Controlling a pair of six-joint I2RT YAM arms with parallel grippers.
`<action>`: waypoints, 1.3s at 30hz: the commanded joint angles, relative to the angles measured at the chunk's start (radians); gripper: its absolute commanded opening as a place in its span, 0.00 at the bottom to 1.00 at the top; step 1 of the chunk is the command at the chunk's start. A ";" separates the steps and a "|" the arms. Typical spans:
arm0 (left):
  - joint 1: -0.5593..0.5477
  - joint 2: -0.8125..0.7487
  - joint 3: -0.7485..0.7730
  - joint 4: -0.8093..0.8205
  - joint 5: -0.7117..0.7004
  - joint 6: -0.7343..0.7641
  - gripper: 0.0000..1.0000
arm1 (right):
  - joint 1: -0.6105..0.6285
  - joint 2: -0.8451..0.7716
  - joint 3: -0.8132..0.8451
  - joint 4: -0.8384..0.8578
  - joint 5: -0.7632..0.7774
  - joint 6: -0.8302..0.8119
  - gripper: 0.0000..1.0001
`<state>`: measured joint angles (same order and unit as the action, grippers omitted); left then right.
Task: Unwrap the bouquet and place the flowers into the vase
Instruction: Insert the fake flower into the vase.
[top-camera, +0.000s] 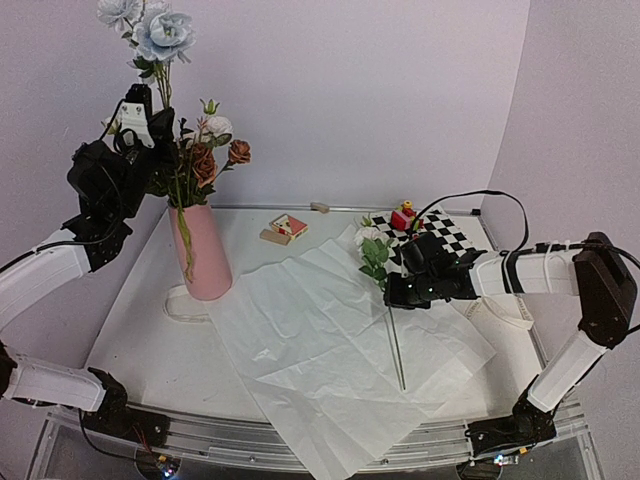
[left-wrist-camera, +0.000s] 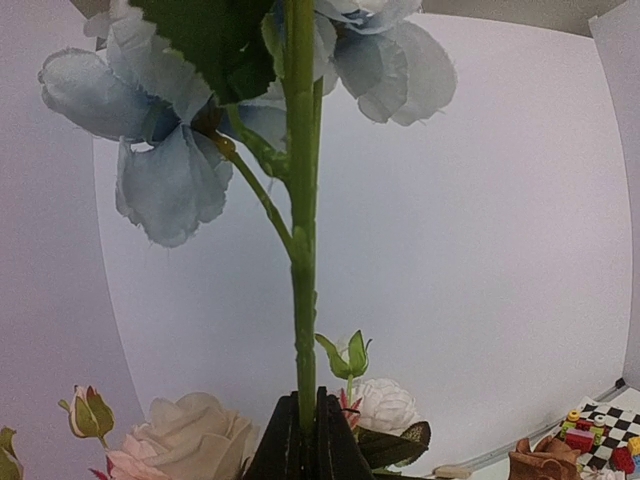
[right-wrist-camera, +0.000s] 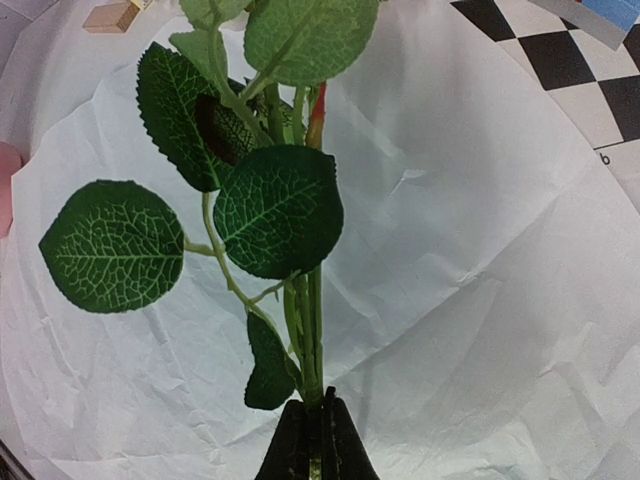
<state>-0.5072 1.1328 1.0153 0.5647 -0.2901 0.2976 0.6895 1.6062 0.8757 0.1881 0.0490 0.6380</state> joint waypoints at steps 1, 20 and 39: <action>0.005 0.004 0.059 0.049 0.004 0.028 0.00 | -0.005 -0.010 0.040 -0.015 0.008 -0.014 0.00; 0.005 0.013 0.113 0.046 0.016 0.039 0.00 | -0.005 0.003 0.051 -0.018 0.006 -0.019 0.00; 0.006 -0.011 -0.025 0.045 0.002 -0.002 0.00 | -0.005 -0.008 0.035 -0.018 0.008 -0.019 0.00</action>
<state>-0.5068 1.1427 1.0151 0.5761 -0.2907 0.3146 0.6895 1.6062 0.8841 0.1871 0.0490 0.6312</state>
